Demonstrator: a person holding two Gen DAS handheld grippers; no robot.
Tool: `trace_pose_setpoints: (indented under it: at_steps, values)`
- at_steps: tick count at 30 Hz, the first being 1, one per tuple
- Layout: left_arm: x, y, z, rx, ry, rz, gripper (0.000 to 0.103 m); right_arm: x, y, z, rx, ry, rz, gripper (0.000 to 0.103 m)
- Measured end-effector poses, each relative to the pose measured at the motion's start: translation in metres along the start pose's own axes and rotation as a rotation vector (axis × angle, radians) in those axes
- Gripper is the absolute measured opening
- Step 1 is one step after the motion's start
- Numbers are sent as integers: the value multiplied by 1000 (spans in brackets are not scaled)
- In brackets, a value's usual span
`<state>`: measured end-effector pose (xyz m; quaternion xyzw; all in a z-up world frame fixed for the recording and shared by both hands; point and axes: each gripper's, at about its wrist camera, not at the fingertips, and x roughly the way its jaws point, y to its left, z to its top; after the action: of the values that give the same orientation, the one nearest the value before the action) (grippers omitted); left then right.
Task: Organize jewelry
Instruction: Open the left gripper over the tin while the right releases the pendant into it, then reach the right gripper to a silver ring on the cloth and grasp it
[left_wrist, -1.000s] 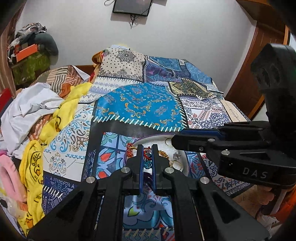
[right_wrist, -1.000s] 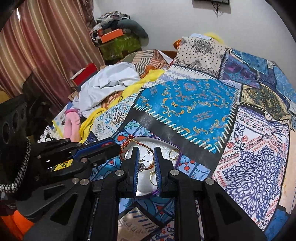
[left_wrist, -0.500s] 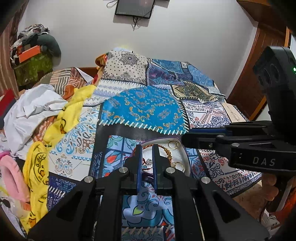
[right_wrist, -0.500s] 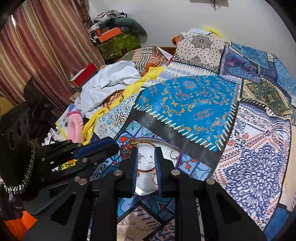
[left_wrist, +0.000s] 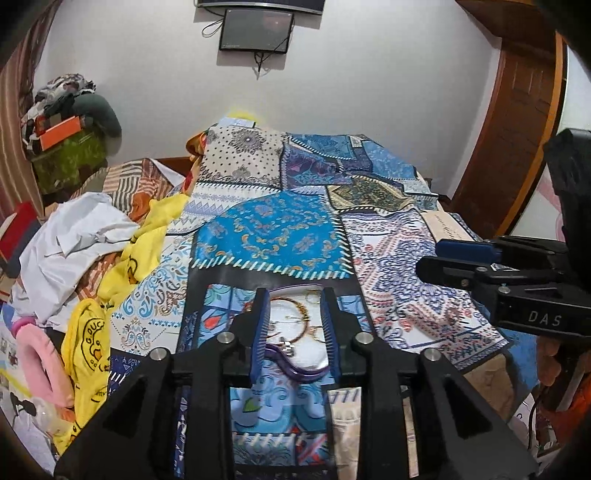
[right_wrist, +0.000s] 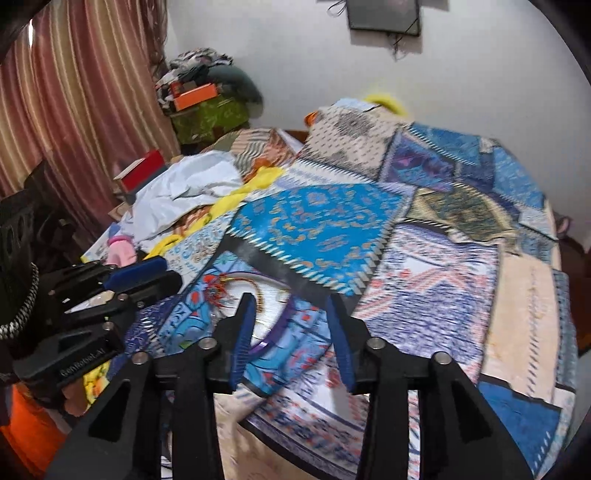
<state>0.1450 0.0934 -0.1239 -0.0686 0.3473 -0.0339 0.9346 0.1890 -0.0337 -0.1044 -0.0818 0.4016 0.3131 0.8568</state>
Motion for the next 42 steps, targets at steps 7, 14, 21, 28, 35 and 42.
trace_pose_setpoints:
  at_steps: [7, 14, 21, 28, 35, 42]
  values:
    - [-7, -31, 5, 28, -2, -12, 50, -29, -26, -15, 32, -40, -87, 43]
    - [8, -69, 7, 57, 40, -44, 53, -58, -62, -34, 79, -73, -141, 45]
    - [41, -102, -2, 97, 121, -85, 55, -69, -93, -57, 102, -47, -165, 45]
    - [72, -118, -21, 111, 212, -125, 55, -50, -98, -79, 89, 24, -146, 45]
    - [81, -113, -33, 108, 234, -114, 53, -16, -88, -87, 47, 100, -76, 45]
    - [81, -111, -30, 128, 231, -157, 22, 3, -85, -85, 29, 114, -3, 43]
